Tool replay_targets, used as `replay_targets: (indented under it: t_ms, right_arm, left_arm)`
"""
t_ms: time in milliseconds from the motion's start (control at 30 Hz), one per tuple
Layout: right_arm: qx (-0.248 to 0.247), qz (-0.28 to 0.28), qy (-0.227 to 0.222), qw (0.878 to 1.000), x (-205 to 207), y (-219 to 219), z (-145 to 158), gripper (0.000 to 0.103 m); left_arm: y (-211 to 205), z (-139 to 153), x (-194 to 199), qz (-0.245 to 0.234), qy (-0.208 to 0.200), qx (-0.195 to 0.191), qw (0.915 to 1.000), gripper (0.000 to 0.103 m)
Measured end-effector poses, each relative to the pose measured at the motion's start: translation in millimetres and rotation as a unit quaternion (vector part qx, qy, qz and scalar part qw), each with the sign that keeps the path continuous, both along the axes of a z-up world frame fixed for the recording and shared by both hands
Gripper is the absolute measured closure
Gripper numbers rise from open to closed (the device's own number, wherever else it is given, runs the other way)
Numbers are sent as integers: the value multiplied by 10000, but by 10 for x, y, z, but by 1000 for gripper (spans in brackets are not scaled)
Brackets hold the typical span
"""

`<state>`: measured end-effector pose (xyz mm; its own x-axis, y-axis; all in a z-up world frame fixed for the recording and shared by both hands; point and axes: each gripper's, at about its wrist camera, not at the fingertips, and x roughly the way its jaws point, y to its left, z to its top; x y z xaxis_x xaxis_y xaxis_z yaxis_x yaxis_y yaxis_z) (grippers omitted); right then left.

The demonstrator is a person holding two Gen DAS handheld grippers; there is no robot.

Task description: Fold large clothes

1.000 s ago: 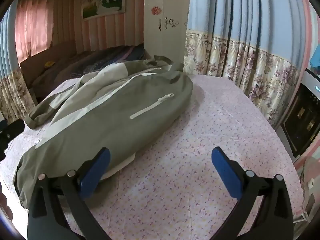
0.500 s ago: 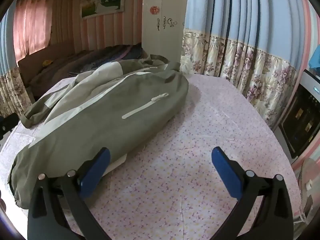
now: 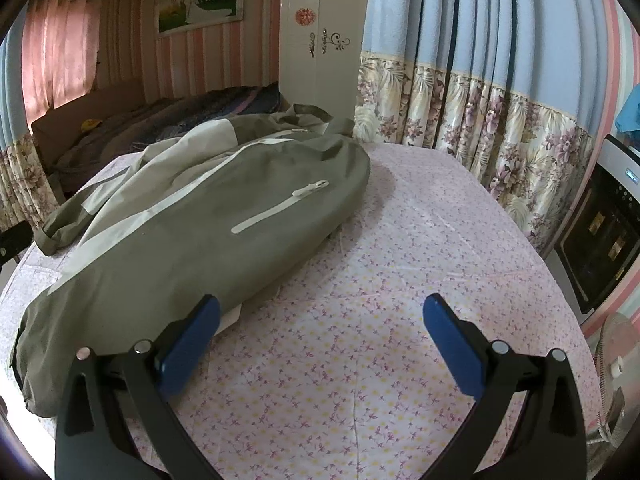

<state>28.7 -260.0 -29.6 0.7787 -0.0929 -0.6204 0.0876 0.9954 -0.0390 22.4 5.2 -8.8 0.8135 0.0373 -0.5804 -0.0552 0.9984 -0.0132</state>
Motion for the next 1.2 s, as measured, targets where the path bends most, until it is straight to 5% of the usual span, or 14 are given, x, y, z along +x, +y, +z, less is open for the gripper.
replay_targets:
  t_ms: [1200]
  right_arm:
    - [-13, 161, -22, 9999, 16, 12, -7, 2]
  left_arm:
    - [34, -41, 51, 74, 74, -27, 9999, 3]
